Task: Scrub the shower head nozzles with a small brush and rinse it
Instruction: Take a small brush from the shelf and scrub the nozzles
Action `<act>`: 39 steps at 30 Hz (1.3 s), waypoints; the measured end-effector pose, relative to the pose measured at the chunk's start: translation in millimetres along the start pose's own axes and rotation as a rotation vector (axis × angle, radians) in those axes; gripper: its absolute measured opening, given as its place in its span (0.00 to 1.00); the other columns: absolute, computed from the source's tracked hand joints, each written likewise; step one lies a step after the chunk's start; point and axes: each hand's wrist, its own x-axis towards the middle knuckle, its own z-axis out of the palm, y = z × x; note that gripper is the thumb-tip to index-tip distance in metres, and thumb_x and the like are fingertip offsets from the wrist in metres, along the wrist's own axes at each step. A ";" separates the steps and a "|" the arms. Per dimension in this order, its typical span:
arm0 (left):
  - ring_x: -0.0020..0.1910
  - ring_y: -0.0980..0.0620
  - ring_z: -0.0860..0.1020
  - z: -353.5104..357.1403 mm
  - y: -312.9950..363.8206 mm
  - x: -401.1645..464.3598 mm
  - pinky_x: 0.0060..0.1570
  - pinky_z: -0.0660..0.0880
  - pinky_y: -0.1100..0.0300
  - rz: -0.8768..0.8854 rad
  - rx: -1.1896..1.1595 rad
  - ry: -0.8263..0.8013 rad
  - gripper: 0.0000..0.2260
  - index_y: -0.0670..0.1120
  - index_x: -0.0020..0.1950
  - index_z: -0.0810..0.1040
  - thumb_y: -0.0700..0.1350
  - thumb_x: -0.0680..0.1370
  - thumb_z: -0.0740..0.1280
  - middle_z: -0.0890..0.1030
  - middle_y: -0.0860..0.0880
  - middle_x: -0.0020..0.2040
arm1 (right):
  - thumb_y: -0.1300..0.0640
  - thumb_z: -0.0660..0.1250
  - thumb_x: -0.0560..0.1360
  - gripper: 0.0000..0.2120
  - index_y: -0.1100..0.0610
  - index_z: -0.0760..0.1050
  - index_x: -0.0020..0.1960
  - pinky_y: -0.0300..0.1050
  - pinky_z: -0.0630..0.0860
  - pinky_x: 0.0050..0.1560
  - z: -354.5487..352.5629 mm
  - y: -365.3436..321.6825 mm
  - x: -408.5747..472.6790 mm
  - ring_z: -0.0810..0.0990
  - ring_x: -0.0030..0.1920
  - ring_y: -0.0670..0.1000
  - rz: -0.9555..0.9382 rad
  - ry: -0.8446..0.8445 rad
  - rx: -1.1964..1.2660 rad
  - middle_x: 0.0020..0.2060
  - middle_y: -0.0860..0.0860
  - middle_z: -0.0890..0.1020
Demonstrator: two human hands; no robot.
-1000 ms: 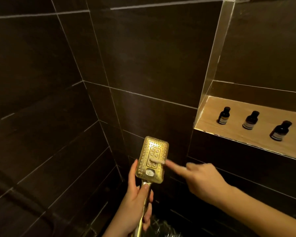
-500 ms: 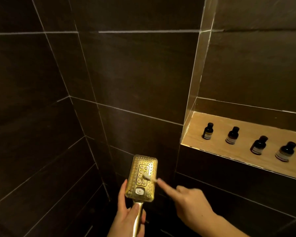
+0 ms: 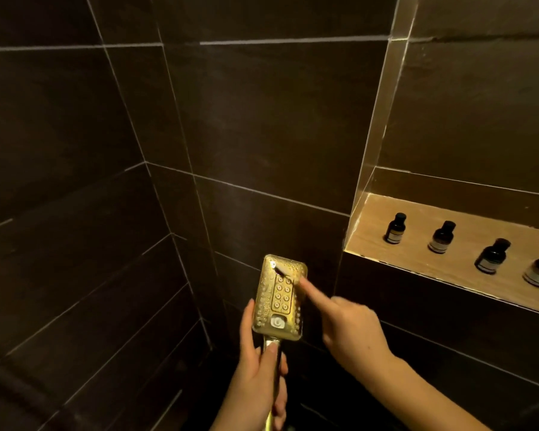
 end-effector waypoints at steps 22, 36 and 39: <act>0.30 0.47 0.83 32.8 -13.3 -6.2 0.26 0.78 0.59 0.089 0.194 0.403 0.37 0.84 0.64 0.36 0.45 0.85 0.56 0.73 0.50 0.67 | 0.53 0.59 0.76 0.41 0.30 0.32 0.72 0.53 0.79 0.40 8.1 -50.8 31.5 0.81 0.41 0.52 -0.085 0.018 0.167 0.44 0.49 0.81; 0.24 0.47 0.77 27.1 -3.7 -11.5 0.25 0.76 0.54 0.142 0.009 0.326 0.35 0.87 0.62 0.45 0.44 0.86 0.55 0.78 0.46 0.58 | 0.50 0.52 0.75 0.32 0.38 0.47 0.78 0.49 0.77 0.29 3.7 -45.7 30.6 0.78 0.31 0.50 -0.188 0.051 0.062 0.37 0.49 0.81; 0.26 0.48 0.79 25.3 -2.1 -12.1 0.25 0.76 0.55 0.142 -0.019 0.304 0.33 0.86 0.62 0.46 0.44 0.86 0.55 0.77 0.49 0.59 | 0.47 0.48 0.76 0.31 0.38 0.48 0.78 0.48 0.77 0.27 1.4 -44.7 32.2 0.78 0.29 0.51 -0.242 0.034 0.007 0.37 0.49 0.80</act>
